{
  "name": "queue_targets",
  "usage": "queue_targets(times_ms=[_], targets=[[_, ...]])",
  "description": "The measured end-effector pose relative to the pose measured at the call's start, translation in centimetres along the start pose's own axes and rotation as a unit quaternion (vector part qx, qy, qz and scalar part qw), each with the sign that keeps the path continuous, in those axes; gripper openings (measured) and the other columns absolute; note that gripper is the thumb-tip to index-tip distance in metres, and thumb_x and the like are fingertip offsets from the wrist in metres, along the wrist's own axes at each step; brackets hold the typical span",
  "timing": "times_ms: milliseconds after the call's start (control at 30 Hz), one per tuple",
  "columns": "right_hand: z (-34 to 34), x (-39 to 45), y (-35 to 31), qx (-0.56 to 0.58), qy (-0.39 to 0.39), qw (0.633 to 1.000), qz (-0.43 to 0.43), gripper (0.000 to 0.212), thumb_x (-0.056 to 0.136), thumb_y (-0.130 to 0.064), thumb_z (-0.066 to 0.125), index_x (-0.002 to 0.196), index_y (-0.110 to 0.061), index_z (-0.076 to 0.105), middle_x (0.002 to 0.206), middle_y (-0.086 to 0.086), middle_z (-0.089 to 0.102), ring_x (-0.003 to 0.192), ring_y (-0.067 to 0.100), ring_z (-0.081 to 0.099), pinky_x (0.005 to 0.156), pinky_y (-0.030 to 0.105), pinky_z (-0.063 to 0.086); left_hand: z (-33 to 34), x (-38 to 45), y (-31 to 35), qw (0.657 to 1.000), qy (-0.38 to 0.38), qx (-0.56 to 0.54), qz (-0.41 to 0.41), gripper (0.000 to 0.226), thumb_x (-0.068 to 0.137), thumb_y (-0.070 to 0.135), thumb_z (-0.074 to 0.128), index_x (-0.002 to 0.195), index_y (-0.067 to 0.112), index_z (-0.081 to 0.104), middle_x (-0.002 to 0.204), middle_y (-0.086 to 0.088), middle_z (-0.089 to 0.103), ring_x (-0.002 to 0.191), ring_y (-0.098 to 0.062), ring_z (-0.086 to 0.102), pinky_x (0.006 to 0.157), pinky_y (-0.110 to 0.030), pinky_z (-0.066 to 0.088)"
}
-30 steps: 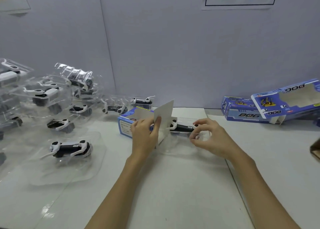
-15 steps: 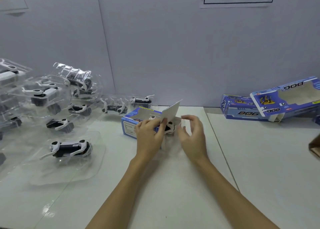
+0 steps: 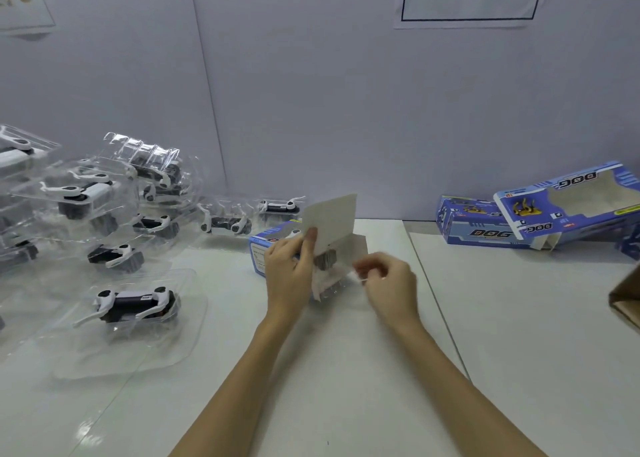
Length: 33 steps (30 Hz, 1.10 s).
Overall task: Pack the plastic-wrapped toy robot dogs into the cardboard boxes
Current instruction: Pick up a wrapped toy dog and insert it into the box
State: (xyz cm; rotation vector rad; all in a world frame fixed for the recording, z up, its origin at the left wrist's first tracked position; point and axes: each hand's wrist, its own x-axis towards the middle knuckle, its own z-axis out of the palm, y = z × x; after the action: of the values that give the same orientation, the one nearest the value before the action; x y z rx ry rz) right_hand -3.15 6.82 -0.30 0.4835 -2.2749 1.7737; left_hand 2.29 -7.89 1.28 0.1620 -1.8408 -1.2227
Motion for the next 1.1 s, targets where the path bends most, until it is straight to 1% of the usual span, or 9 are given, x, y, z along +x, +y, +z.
queue_targets(times_ms=[100, 233, 333, 467, 567, 667, 767, 933, 1100], targets=[[-2.2, 0.9, -1.0, 0.074, 0.112, 0.987, -0.09, 0.017, 0.097, -0.008, 0.058, 0.104, -0.021, 0.065, 0.102, -0.002, 0.07, 0.094, 0.005, 0.066, 0.083, 0.029, 0.055, -1.4, 0.7, 1.7, 0.979, 0.053, -0.178, -0.086, 0.06, 0.102, 0.051, 0.06, 0.071, 0.001, 0.054, 0.07, -0.001, 0.053, 0.07, -0.02, 0.047, 0.069, -0.039, 0.041], [-2.3, -0.1, -1.9, 0.106, -0.106, 0.97, -0.191, 0.043, 0.105, -0.042, 0.05, 0.148, -0.036, 0.05, 0.154, -0.018, 0.047, 0.146, 0.005, 0.041, 0.113, 0.022, 0.041, -2.0, 1.3, 3.1, 0.946, 0.047, -0.288, -0.141, 0.041, 0.102, 0.051, 0.06, 0.087, 0.014, 0.07, 0.1, -0.009, 0.069, 0.09, -0.029, 0.064, 0.085, -0.047, 0.053], [-0.8, -1.3, -3.0, 0.115, -0.166, 0.958, -0.201, 0.057, 0.108, -0.049, 0.04, 0.162, -0.038, 0.026, 0.164, -0.03, 0.027, 0.153, -0.005, 0.022, 0.118, 0.01, 0.025, -2.0, 1.3, 3.7, 0.932, 0.013, -0.329, -0.151, 0.043, 0.106, 0.05, 0.051, 0.101, 0.019, 0.08, 0.115, -0.011, 0.078, 0.105, -0.029, 0.076, 0.085, -0.04, 0.062], [-1.2, -1.1, -3.5, 0.13, -0.119, 0.962, -0.208, 0.05, 0.113, -0.033, 0.037, 0.162, -0.033, 0.028, 0.156, -0.037, 0.036, 0.144, -0.013, 0.035, 0.107, 0.001, 0.029, -2.9, 1.5, 4.0, 0.914, -0.031, -0.388, -0.114, 0.039, 0.106, 0.046, 0.047, 0.122, 0.016, 0.067, 0.113, -0.005, 0.074, 0.106, -0.022, 0.07, 0.09, -0.037, 0.056], [-1.9, -1.0, -4.1, 0.157, -0.056, 0.972, -0.165, 0.035, 0.113, -0.033, 0.033, 0.148, -0.034, 0.04, 0.117, -0.049, 0.054, 0.098, -0.023, 0.056, 0.085, -0.001, 0.041, -2.7, 1.2, 4.3, 0.912, -0.067, -0.4, -0.057, 0.055, 0.076, 0.018, 0.067, 0.127, 0.027, 0.047, 0.124, -0.007, 0.061, 0.113, -0.022, 0.06, 0.096, -0.038, 0.05], [-2.5, -1.0, -4.6, 0.17, -0.028, 0.97, -0.169, 0.021, 0.111, -0.043, 0.031, 0.127, -0.035, 0.041, 0.098, -0.036, 0.06, 0.076, -0.001, 0.062, 0.07, 0.013, 0.053, -2.2, 0.9, 4.1, 0.934, -0.096, -0.344, 0.0, 0.047, 0.079, 0.014, 0.069, 0.115, 0.033, 0.046, 0.127, -0.011, 0.052, 0.114, -0.03, 0.056, 0.095, -0.051, 0.049], [-2.7, -1.1, -5.0, 0.163, -0.077, 0.971, -0.159, 0.027, 0.106, -0.053, 0.035, 0.126, -0.039, 0.044, 0.108, -0.017, 0.065, 0.09, 0.036, 0.069, 0.07, 0.05, 0.061, -2.0, 1.2, 3.6, 0.962, -0.053, -0.266, 0.01, 0.013, 0.096, 0.019, 0.06, 0.102, 0.03, 0.063, 0.11, -0.004, 0.061, 0.099, -0.03, 0.06, 0.083, -0.046, 0.054], [-2.4, -1.1, -5.1, 0.044, -0.023, 0.978, -0.203, 0.037, 0.092, -0.08, 0.04, 0.121, -0.057, 0.048, 0.129, -0.015, 0.059, 0.117, 0.014, 0.059, 0.096, 0.031, 0.052, -1.5, 0.8, 3.1, 0.967, -0.056, -0.249, -0.017, 0.04, 0.104, 0.057, 0.045, 0.119, 0.028, 0.068, 0.131, 0.003, 0.065, 0.125, -0.024, 0.064, 0.092, -0.044, 0.059], [-3.0, -0.1, -4.7, 0.104, -0.029, 0.985, -0.134, 0.022, 0.096, -0.062, 0.051, 0.113, -0.05, 0.057, 0.11, -0.009, 0.069, 0.108, 0.02, 0.068, 0.091, 0.054, 0.059, -1.4, 0.6, 3.0, 0.966, -0.162, -0.199, -0.028, 0.048, 0.092, 0.058, 0.066, 0.138, 0.051, 0.053, 0.155, 0.003, 0.047, 0.127, -0.029, 0.065, 0.091, -0.048, 0.062]])
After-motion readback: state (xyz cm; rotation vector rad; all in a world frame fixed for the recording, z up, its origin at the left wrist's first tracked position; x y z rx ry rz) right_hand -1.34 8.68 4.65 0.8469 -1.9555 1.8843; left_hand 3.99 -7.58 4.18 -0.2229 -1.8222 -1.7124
